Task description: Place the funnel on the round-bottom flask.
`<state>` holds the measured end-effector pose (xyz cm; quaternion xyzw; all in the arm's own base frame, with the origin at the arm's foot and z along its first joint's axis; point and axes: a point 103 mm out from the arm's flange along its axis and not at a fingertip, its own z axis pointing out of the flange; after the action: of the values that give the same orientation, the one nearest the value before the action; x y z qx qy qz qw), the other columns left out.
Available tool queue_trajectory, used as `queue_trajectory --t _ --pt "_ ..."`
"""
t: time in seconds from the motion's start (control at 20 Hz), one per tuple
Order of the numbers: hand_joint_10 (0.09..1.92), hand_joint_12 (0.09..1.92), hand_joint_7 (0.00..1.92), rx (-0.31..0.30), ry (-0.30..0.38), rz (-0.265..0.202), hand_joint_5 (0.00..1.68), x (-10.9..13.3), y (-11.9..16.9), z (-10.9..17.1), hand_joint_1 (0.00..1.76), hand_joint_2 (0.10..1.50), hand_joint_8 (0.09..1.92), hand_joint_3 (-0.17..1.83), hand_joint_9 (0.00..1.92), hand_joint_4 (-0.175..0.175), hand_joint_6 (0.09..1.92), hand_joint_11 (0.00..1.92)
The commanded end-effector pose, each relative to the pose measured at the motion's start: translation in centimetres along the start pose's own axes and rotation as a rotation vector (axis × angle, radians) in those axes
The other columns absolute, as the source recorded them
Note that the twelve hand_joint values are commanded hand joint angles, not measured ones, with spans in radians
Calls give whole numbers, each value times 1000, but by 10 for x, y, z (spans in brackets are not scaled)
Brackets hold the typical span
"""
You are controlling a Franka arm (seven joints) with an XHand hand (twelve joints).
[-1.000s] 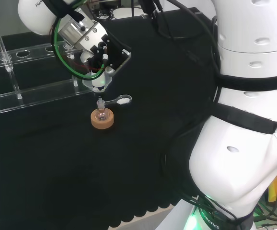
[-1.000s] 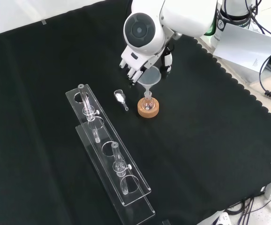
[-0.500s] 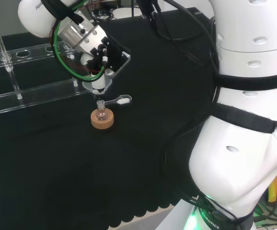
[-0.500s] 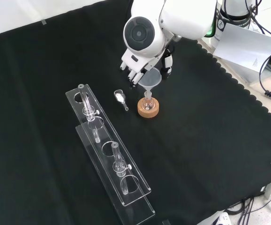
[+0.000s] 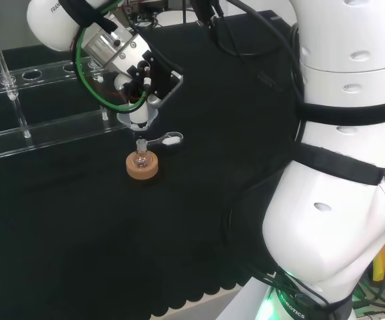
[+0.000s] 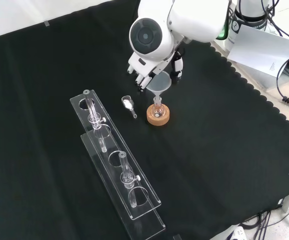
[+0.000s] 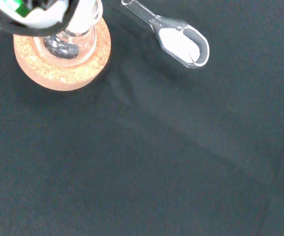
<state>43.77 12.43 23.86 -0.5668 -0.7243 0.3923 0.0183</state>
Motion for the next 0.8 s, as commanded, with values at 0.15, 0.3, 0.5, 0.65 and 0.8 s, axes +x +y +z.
queue_trajectory --t 0.15,0.3,0.5,0.65,0.8 --pt "548 1199 754 -12 31 -5 679 -2 3 4 912 704 832 652 1008 8 822 604" --pt "548 1199 753 -15 33 -5 678 -1 2 4 912 704 833 652 1006 8 823 604" --pt "550 1198 751 -17 37 -8 677 0 2 4 912 705 834 653 1004 8 824 605" --pt "551 1198 750 -20 36 -9 676 2 3 5 912 705 834 653 1003 7 824 605" --pt "553 1198 748 -21 34 -12 676 3 4 4 911 705 835 653 1003 7 825 606"
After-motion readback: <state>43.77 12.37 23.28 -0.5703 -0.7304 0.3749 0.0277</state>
